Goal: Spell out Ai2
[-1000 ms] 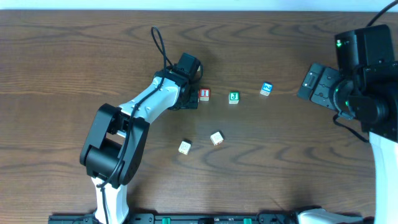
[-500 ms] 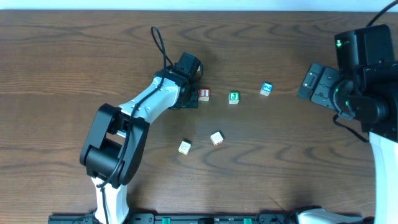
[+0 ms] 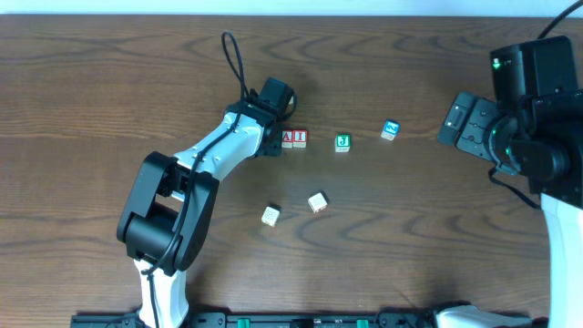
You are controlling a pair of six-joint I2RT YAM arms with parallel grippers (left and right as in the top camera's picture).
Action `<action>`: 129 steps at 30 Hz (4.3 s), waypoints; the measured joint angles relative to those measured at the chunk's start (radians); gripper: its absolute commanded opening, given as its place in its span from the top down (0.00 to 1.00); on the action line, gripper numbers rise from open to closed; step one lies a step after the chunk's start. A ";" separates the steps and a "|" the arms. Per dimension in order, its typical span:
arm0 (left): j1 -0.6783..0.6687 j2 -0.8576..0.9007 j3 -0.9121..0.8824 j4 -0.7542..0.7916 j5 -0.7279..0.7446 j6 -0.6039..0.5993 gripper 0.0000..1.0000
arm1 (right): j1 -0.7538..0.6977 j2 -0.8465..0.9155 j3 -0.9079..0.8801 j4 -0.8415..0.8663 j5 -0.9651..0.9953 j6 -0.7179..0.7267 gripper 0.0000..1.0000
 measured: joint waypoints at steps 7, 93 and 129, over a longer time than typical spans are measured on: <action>0.000 0.000 0.000 0.052 -0.021 0.039 0.48 | 0.000 0.000 0.000 0.000 0.000 -0.007 0.01; 0.062 -0.688 0.009 -0.282 -0.043 0.100 0.05 | 0.004 0.044 0.000 0.009 -0.303 -0.781 0.01; 0.062 -0.776 0.009 -0.434 -0.099 0.126 0.05 | -0.212 0.788 -0.002 0.219 -0.476 -1.484 0.14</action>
